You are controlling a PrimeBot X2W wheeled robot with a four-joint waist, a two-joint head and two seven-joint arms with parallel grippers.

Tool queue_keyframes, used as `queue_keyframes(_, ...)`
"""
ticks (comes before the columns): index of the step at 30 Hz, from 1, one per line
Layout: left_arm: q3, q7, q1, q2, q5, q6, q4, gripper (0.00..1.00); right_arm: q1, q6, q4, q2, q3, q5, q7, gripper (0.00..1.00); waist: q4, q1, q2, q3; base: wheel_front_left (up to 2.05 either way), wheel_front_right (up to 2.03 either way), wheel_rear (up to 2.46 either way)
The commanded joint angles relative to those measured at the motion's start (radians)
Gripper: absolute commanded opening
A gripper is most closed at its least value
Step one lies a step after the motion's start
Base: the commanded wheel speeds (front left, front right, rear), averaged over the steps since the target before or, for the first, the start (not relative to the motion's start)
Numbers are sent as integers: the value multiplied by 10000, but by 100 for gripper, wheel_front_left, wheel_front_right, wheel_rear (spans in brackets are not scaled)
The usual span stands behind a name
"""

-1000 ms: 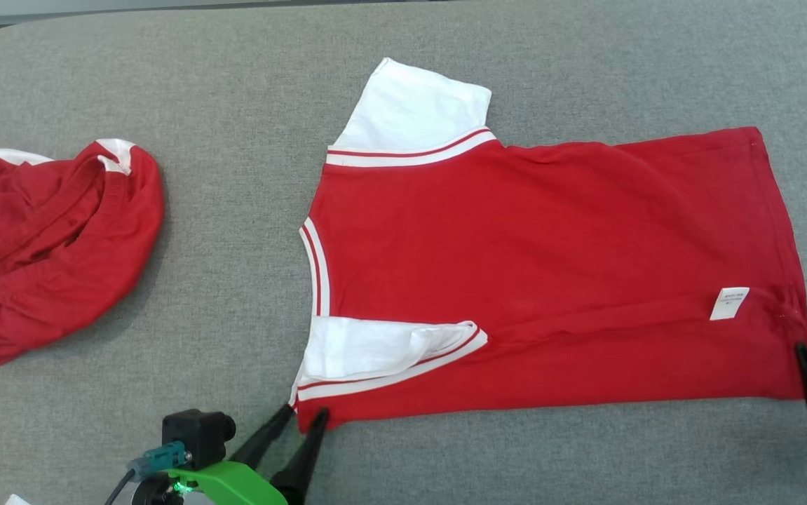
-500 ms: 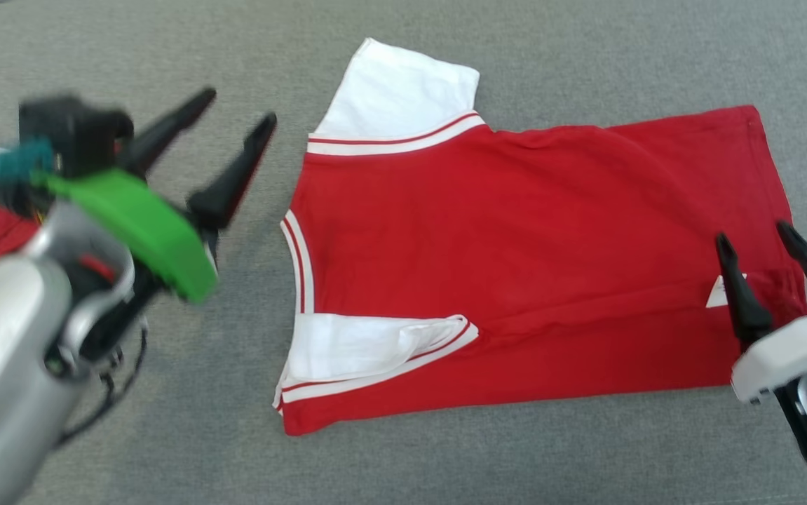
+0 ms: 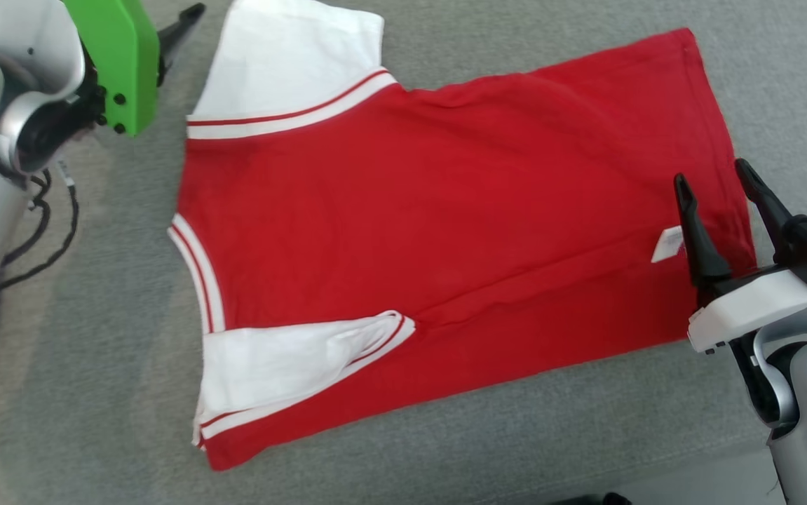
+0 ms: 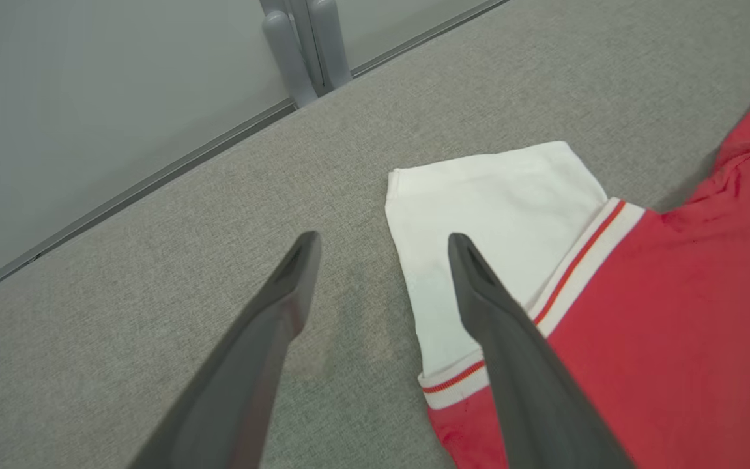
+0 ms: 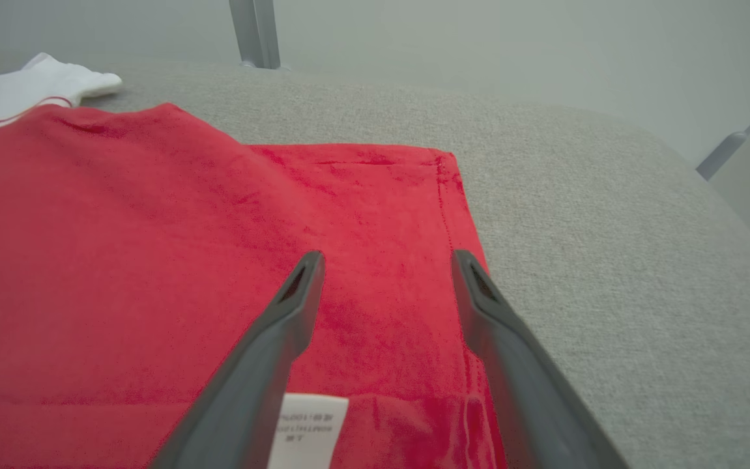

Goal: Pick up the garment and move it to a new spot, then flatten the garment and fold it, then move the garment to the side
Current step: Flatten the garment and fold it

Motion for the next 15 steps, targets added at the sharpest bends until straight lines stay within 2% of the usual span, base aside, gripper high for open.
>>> queue_keyframes(1, -50, 32, -294, 62, 15, -34, 222, 100, -155, -11, 61, 119, -34, -50, -131, 100, -818, -1, 0, 758, 0, 0, 0)
queue_keyframes(7, -424, 40, -1036, 382, -230, -39, 754, 100, -277, -11, 203, 397, -164, -91, -496, 100, -1253, -1, 0, 1309, 0, 0, 0)
queue_keyframes(15, -867, -91, -1626, 663, -408, -40, 1326, 100, -575, -11, 523, 594, -45, -179, -765, 100, -1500, -1, 0, 1677, 0, 0, 0)
